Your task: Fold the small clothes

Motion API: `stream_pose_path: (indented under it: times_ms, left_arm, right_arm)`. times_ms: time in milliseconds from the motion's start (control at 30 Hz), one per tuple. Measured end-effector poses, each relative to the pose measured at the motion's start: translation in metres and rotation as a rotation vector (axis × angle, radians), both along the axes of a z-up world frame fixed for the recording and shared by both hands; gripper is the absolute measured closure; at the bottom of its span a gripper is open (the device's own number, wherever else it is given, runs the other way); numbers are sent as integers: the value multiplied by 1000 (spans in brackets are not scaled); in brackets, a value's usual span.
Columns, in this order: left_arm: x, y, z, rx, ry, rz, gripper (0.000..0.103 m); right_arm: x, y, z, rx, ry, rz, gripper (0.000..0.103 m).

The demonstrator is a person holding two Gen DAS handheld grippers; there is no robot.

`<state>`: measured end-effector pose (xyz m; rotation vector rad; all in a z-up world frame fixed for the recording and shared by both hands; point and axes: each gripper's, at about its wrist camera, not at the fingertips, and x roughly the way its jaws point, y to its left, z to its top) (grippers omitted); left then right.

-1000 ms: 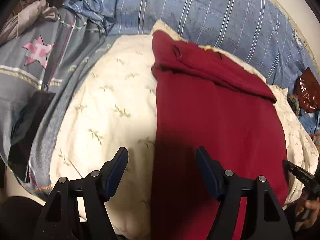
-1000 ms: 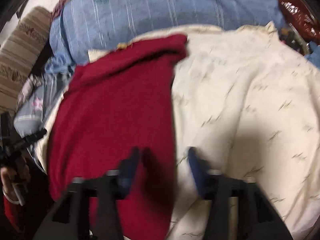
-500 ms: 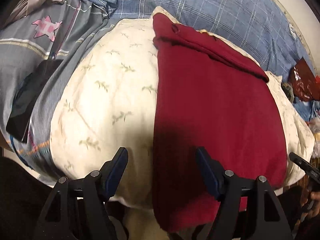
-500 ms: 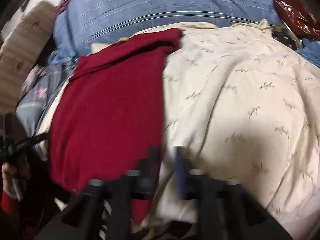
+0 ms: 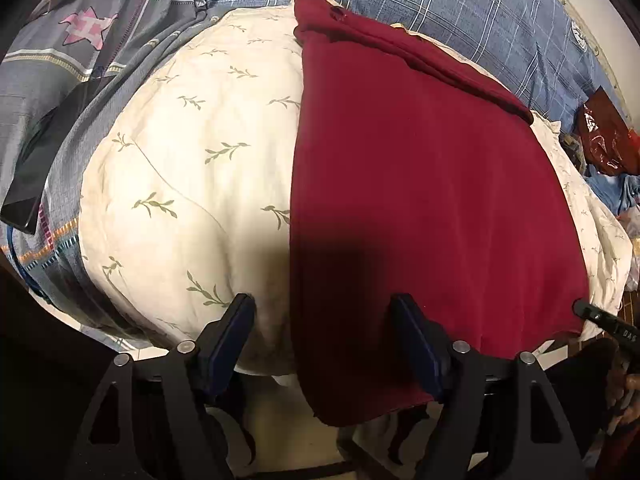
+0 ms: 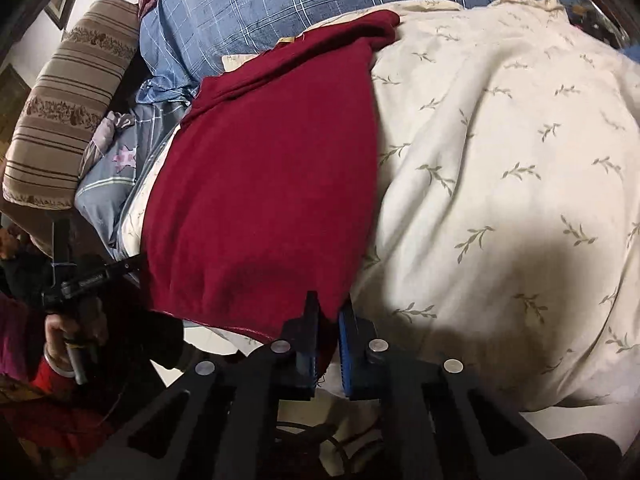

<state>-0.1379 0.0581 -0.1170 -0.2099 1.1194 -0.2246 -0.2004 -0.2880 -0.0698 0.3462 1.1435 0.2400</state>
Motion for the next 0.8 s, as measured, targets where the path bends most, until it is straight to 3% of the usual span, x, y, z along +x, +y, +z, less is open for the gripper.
stream_pose_path:
  times_ms: [67, 133, 167, 200, 267, 300, 333, 367, 433, 633, 800]
  left_arm:
    - [-3, -4, -4, -20, 29, -1, 25]
    - [-3, -4, -10, -53, 69, -2, 25]
    - [-2, -3, -15, -71, 93, 1, 27]
    - [0, -2, -21, -82, 112, 10, 29]
    - [1, -1, -26, -92, 123, 23, 41]
    - [1, -1, -25, -93, 118, 18, 45]
    - [0, -2, -22, -82, 112, 10, 57]
    - [-2, -4, -19, -64, 99, -3, 72]
    - [-8, -8, -12, -49, 77, -19, 95]
    - [-19, 2, 40, -107, -27, -62, 97]
    - [2, 27, 92, -169, -161, -32, 97]
  right_arm:
    - [4, 6, -8, -13, 28, 9, 93]
    - [8, 11, -11, 3, 50, 26, 83]
    - [7, 13, -11, 5, 48, 33, 70]
    - [8, 16, -11, 13, 42, 52, 66]
    - [9, 19, -12, -1, 42, 55, 67]
    - [9, 18, -14, 3, 46, 44, 73]
    - [9, 17, -14, 1, 45, 34, 79]
    - [9, 17, -12, -12, 43, 32, 96]
    - [9, 14, -6, 9, 32, 31, 96]
    - [8, 12, 42, 135, -120, 31, 96]
    - [33, 11, 75, 213, -251, 7, 96]
